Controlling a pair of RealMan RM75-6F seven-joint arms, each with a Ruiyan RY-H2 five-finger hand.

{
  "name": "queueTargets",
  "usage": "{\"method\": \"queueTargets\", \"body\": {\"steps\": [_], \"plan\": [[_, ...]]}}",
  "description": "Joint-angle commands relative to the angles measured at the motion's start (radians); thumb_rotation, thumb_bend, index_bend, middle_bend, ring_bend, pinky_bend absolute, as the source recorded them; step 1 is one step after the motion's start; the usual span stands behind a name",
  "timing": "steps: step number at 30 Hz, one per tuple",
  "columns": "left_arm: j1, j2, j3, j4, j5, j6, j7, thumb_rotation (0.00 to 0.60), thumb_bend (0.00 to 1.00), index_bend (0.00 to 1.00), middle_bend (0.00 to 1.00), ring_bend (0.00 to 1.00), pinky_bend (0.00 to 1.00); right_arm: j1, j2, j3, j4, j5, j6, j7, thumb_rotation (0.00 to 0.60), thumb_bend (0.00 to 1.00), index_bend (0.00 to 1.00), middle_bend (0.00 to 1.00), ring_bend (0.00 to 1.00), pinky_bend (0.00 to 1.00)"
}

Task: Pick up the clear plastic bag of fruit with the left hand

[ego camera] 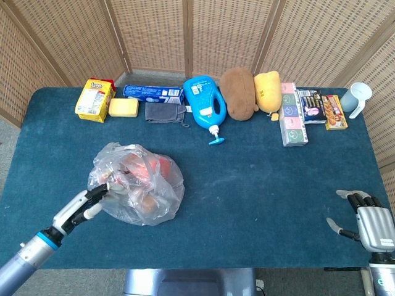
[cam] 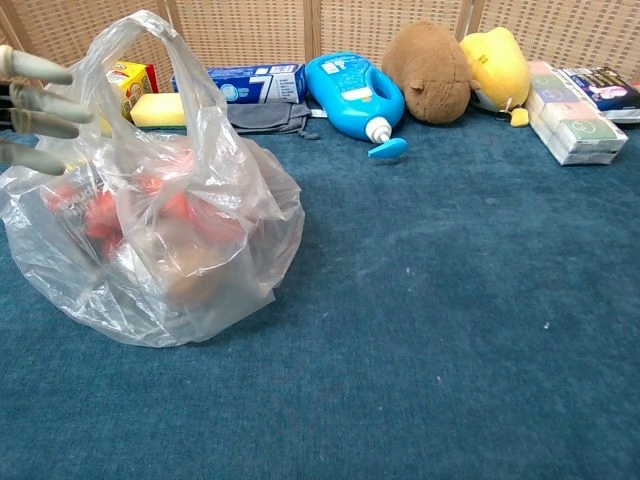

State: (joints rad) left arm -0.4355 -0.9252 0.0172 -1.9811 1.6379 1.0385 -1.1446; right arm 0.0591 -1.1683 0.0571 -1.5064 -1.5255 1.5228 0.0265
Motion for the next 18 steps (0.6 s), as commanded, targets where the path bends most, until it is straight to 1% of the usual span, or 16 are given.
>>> {"method": "queueTargets", "body": {"steps": [1, 6, 15, 18], "plan": [[-0.056, -0.015, -0.023, 0.04, -0.026, -0.042, -0.115, 0.064, 0.09, 0.22, 0.25, 0.15, 0.23, 0.0, -0.001, 0.0, 0.001, 0.0, 0.0, 0.001, 0.435, 0.26, 0.29, 0.37, 0.28, 0.27], [-0.079, -0.03, -0.033, 0.066, -0.036, -0.053, -0.169, 0.061, 0.09, 0.22, 0.25, 0.15, 0.23, 0.0, -0.003, 0.001, 0.0, 0.0, 0.0, 0.0, 0.431, 0.26, 0.29, 0.37, 0.28, 0.26], [-0.098, -0.067, -0.053, 0.109, -0.1, -0.07, -0.166, 0.062, 0.08, 0.19, 0.24, 0.15, 0.23, -0.001, -0.002, 0.002, -0.005, -0.001, 0.002, -0.004, 0.433, 0.26, 0.29, 0.37, 0.29, 0.26], [-0.102, -0.08, -0.059, 0.117, -0.118, -0.076, -0.165, 0.062, 0.09, 0.13, 0.2, 0.11, 0.21, -0.002, -0.001, 0.002, -0.006, 0.0, 0.002, -0.005, 0.431, 0.26, 0.29, 0.37, 0.29, 0.26]]}}
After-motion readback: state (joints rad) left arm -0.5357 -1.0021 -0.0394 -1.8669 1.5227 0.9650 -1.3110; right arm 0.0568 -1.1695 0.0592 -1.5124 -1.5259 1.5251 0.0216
